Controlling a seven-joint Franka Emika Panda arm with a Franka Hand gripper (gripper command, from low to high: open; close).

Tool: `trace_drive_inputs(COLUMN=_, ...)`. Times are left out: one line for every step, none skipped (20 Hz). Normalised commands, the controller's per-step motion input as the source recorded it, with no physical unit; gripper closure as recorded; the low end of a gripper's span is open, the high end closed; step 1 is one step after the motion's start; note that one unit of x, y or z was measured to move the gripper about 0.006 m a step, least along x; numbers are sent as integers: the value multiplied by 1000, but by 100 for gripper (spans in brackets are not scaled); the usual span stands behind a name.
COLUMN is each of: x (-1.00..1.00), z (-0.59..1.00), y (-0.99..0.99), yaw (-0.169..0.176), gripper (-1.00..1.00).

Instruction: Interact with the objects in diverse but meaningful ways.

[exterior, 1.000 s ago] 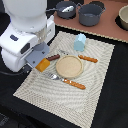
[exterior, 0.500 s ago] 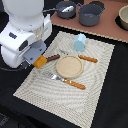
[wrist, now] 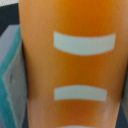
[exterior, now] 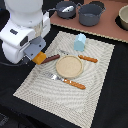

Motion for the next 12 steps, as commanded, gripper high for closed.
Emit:
trace_drive_inputs(x=-429, z=37, y=591, yaw=0, gripper=100)
trace_drive_inputs(x=-426, z=34, y=594, yaw=0, gripper=100)
trace_drive_inputs(x=-426, z=34, y=597, yaw=0, gripper=100)
trace_drive_inputs(x=-426, z=29, y=600, yaw=0, gripper=100)
trace_drive_inputs(x=-417, z=14, y=603, yaw=0, gripper=100)
trace_drive_inputs(x=-403, z=0, y=611, yaw=0, gripper=100)
trace_drive_inputs(x=-394, z=0, y=617, yaw=0, gripper=100)
trace_drive_inputs(x=-371, z=0, y=629, yaw=0, gripper=100)
trace_drive_inputs(x=-286, z=0, y=666, yaw=0, gripper=100)
trace_drive_inputs(x=-186, z=0, y=714, yaw=0, gripper=100)
trace_drive_inputs(x=-126, z=-3, y=746, yaw=0, gripper=100)
trace_drive_inputs(x=-86, z=-34, y=763, yaw=0, gripper=100)
